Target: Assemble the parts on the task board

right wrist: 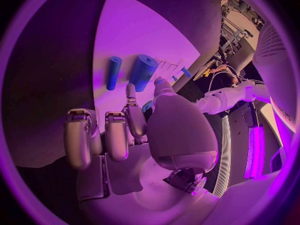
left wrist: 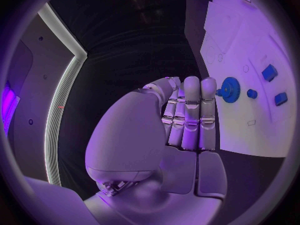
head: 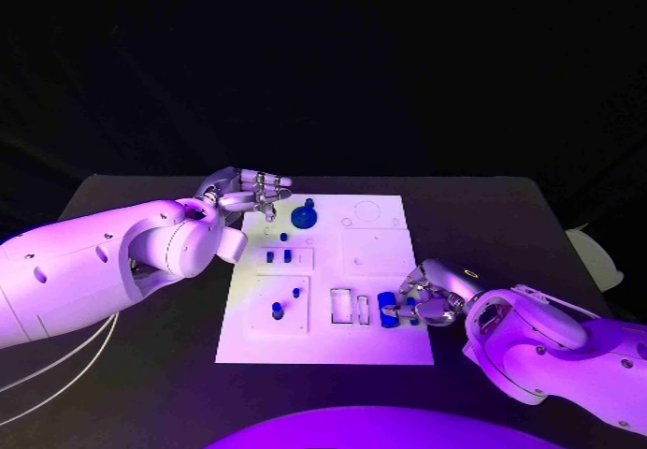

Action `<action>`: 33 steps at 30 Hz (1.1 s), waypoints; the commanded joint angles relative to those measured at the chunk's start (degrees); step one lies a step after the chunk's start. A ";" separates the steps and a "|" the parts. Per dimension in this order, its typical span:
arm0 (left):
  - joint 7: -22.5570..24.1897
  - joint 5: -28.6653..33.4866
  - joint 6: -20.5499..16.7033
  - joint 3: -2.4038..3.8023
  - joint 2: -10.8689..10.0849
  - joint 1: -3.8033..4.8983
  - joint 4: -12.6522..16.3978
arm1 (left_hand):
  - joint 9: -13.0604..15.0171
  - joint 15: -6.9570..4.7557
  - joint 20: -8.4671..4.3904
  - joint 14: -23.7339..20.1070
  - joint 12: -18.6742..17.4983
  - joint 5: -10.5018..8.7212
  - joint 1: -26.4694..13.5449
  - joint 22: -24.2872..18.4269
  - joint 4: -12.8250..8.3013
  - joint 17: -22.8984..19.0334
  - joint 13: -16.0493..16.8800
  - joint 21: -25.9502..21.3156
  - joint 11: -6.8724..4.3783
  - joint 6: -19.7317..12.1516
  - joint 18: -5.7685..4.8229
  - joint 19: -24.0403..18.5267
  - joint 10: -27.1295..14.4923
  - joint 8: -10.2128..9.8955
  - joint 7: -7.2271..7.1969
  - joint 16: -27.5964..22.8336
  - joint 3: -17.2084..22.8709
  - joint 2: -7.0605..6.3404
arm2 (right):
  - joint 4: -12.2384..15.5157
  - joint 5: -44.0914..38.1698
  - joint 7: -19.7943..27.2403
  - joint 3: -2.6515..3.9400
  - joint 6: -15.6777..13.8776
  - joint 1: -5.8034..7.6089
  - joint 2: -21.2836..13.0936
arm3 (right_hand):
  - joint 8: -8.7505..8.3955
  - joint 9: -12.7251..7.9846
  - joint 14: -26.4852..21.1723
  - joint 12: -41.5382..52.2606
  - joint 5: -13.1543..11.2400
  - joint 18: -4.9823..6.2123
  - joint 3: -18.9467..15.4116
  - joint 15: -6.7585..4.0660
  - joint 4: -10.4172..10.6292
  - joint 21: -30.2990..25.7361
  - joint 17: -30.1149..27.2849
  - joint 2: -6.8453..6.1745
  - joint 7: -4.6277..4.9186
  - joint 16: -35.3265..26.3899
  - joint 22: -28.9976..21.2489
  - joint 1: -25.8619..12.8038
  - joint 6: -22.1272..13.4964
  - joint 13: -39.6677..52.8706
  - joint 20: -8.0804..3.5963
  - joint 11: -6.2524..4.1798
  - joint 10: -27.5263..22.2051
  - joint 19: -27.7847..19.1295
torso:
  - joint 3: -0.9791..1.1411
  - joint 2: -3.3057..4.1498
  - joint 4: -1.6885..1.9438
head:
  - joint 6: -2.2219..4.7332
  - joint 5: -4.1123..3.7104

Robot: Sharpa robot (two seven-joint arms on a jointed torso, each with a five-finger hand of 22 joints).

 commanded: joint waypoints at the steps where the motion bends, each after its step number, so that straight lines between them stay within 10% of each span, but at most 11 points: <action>1: 0.53 0.17 1.05 0.03 0.02 0.04 0.23 | -0.08 0.04 -0.04 -0.34 0.34 0.02 -0.13 0.09 -0.41 -0.05 0.07 -0.29 0.07 -0.35 0.79 -0.22 -0.32 0.10 0.06 -0.31 0.04 0.63 | -0.52 -1.73 -1.03 -0.01 0.09 -0.41 0.81 | 0.37 0.13 4.68 0.18 0.01 -0.38 -0.42 -0.33 -0.06 -0.15 8.75 0.15 0.05 0.34 13.37 -0.72 -0.37 0.13 -0.09 -0.06 0.24 3.46 | 0.01 0.06 -0.04 | -0.12 0.11; 19: 0.35 0.17 1.28 0.03 -0.30 0.04 0.47 | -0.08 0.04 -0.04 -0.34 0.34 0.02 -0.13 0.09 -0.41 -0.05 0.07 -0.29 0.07 -0.35 0.79 -0.22 -0.32 0.10 0.06 -0.31 0.04 0.63 | -3.57 -3.82 -1.47 -0.01 3.69 -1.94 3.47 | 0.85 1.15 4.67 0.08 -2.01 -0.34 -1.10 -0.38 -0.17 -0.31 8.73 0.33 -0.07 0.32 13.32 -1.08 -0.46 0.39 -0.13 -0.14 0.18 3.37 | 0.06 0.04 -0.03 | -0.77 0.73; 33: 0.21 0.17 1.47 0.03 -0.38 0.04 0.56 | -0.08 0.04 -0.04 -0.34 0.34 0.02 -0.13 0.09 -0.41 -0.05 0.07 -0.29 0.07 -0.35 0.79 -0.22 -0.32 0.10 0.06 -0.31 0.04 0.63 | -3.37 -5.46 -1.64 0.01 0.83 -2.43 4.06 | 1.97 2.86 4.78 1.23 0.29 -0.51 -0.45 -0.71 -0.56 0.51 9.25 1.78 -0.52 0.61 13.55 2.78 -0.05 1.92 -0.39 -0.55 1.02 3.70 | 0.01 0.00 -0.07 | -0.71 0.93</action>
